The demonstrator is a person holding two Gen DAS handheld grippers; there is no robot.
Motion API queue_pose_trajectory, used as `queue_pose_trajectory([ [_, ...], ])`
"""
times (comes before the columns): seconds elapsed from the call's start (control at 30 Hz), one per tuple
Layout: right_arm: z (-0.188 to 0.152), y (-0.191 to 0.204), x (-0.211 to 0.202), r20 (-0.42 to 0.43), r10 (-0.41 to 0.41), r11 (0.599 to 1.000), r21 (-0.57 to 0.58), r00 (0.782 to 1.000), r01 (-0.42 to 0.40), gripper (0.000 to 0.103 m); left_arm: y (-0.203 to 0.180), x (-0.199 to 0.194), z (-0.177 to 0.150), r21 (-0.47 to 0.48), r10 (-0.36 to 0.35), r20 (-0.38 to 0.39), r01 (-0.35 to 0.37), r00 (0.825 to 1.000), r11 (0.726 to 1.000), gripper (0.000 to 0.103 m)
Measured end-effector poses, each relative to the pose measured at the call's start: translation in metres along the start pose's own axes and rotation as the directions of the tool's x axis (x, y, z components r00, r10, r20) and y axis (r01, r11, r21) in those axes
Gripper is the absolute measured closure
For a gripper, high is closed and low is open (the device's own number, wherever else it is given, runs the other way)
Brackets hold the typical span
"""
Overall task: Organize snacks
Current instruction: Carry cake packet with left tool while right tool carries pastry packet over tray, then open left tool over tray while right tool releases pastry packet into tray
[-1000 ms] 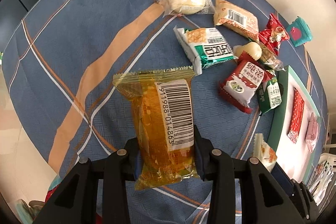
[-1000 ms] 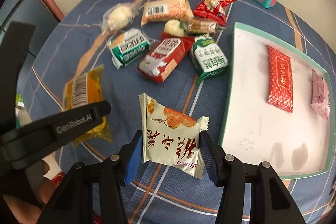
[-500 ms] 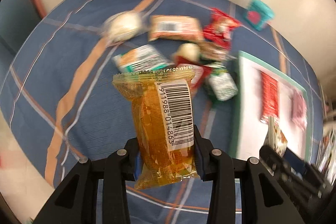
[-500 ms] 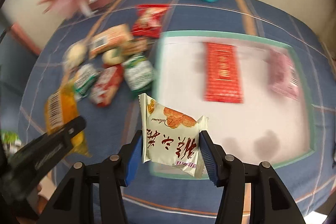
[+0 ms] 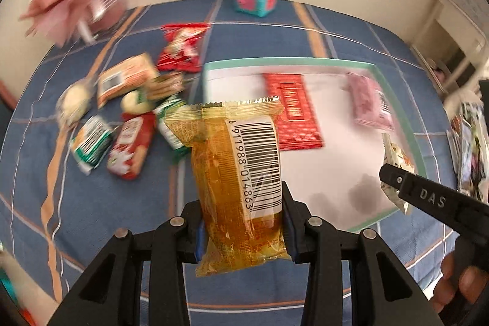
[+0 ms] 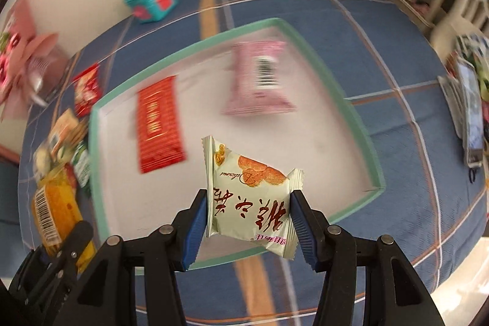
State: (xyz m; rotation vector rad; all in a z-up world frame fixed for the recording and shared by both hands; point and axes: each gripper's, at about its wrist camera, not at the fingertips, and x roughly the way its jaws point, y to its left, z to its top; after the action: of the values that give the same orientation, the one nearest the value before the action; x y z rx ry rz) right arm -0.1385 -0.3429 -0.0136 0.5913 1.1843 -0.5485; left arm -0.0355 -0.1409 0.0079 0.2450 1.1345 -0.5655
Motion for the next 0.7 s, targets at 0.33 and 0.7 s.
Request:
queue_pose_trajectory([
  [0.33, 0.003, -0.028, 0.010, -0.009, -0.006, 0.999, 0.039, 1.000, 0.007, 0.047, -0.031, 0.022, 0.005, 0.101, -0.014, -0.002, 0.014, 1.000, 0.995, 0.062],
  [0.7, 0.002, -0.020, 0.020, -0.025, -0.018, 1.000, -0.005, 1.000, 0.018, 0.042, -0.027, 0.025, 0.007, 0.103, -0.050, -0.016, 0.051, 0.999, 0.993, 0.046],
])
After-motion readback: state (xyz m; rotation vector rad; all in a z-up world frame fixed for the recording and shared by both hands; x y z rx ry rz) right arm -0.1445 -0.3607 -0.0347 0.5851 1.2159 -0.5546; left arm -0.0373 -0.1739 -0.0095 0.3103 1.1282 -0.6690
